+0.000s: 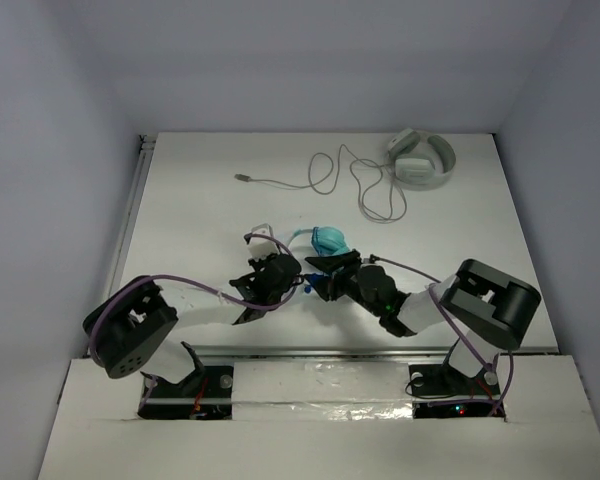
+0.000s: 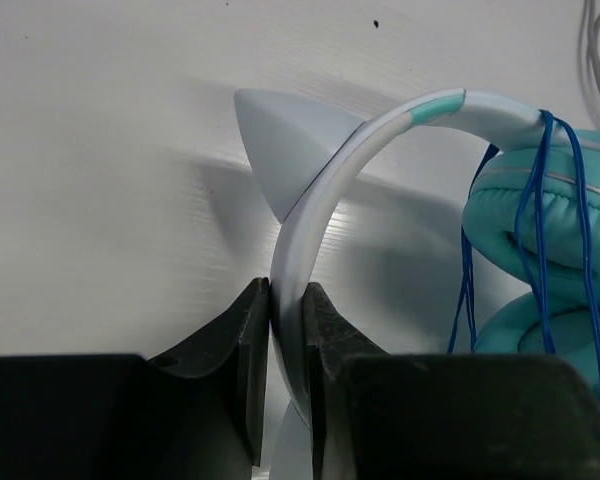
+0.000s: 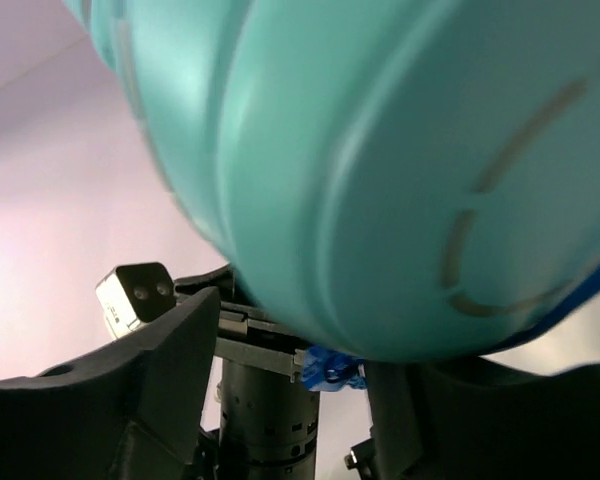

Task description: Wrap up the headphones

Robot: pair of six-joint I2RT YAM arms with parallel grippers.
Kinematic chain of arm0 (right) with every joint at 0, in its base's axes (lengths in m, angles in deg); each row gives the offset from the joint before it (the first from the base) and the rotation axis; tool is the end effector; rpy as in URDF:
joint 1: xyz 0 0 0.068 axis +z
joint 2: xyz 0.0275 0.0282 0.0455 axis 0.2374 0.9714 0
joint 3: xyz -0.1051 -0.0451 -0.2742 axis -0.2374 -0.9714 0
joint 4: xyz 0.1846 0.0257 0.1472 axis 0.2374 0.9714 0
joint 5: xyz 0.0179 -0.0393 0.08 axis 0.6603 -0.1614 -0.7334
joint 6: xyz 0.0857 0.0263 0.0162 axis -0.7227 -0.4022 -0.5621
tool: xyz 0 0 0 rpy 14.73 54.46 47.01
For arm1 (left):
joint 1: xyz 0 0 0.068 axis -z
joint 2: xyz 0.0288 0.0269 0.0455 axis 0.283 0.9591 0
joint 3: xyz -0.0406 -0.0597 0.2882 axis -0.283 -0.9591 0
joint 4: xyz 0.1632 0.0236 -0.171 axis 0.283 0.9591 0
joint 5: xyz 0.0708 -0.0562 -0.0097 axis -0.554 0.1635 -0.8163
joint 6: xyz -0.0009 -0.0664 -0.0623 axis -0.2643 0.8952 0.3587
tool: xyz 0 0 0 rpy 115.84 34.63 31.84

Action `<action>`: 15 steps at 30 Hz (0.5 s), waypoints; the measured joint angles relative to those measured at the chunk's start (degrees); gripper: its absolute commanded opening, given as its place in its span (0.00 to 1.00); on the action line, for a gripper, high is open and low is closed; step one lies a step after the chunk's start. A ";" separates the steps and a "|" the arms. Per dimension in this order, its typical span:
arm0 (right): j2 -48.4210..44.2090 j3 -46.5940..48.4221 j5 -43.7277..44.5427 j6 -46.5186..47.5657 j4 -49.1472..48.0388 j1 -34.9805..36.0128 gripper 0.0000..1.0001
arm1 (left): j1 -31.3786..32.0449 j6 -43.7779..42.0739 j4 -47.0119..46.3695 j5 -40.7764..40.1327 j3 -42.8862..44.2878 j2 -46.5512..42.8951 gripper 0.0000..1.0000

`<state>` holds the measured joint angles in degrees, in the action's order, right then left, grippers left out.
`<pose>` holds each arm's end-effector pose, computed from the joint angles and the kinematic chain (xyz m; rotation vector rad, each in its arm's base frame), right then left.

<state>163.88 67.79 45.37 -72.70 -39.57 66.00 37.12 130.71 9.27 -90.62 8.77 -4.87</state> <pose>0.2018 0.2350 0.1780 1.2331 1.8618 1.6970 0.2062 -0.1926 0.1974 -0.3200 1.9823 -0.4364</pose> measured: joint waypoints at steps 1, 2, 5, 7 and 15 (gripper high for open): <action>1.03 0.00 -0.48 -0.50 -1.03 -0.24 0.57 | 0.00 0.02 -0.02 -0.04 0.00 0.48 0.00; 2.14 -0.02 -1.01 -1.11 -2.25 -0.63 0.57 | -0.02 0.00 -0.04 -0.11 0.00 0.92 0.00; 2.82 0.50 -2.45 -1.62 -1.36 -1.53 0.58 | -0.02 0.02 -0.44 0.20 0.02 2.43 0.00; 2.40 3.17 -3.37 -0.42 3.56 -1.84 0.59 | -0.02 0.00 -0.63 0.26 0.02 3.41 0.00; -6.99 11.39 -0.57 13.53 27.91 -2.49 0.61 | 0.15 -0.33 0.09 3.39 1.09 4.37 0.00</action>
<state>156.88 79.18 44.80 -59.17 -11.66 63.51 37.27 130.38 9.36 -87.23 9.87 -0.50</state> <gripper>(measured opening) 0.614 0.120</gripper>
